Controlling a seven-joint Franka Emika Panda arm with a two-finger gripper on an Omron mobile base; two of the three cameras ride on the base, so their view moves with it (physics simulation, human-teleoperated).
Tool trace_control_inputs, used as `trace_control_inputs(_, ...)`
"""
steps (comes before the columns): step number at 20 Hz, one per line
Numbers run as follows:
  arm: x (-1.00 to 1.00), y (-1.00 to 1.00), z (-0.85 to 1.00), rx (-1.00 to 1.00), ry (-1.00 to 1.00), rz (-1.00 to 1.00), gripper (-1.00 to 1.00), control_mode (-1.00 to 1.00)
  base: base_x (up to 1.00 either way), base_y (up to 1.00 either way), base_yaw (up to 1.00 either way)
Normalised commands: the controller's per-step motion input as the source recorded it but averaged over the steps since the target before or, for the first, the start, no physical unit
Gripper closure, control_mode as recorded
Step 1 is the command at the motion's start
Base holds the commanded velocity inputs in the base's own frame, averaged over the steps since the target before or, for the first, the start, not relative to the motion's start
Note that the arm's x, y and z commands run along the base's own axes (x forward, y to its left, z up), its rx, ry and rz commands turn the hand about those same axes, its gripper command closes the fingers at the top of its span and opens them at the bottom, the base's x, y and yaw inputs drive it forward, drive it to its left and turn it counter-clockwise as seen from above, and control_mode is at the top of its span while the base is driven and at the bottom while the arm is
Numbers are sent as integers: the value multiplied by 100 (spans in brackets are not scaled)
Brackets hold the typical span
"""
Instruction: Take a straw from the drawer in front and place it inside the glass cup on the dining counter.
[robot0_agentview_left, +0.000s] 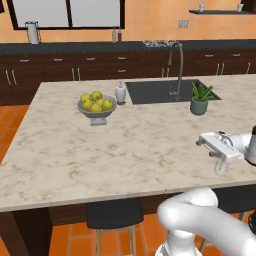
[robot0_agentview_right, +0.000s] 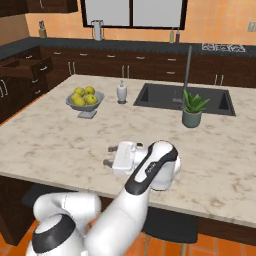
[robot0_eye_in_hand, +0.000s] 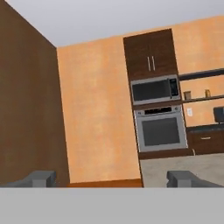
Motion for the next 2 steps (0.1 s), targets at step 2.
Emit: trace_control_inputs(2, 0, 31, -12, 0, 10, 0, -100, -100, 0, 0, 0)
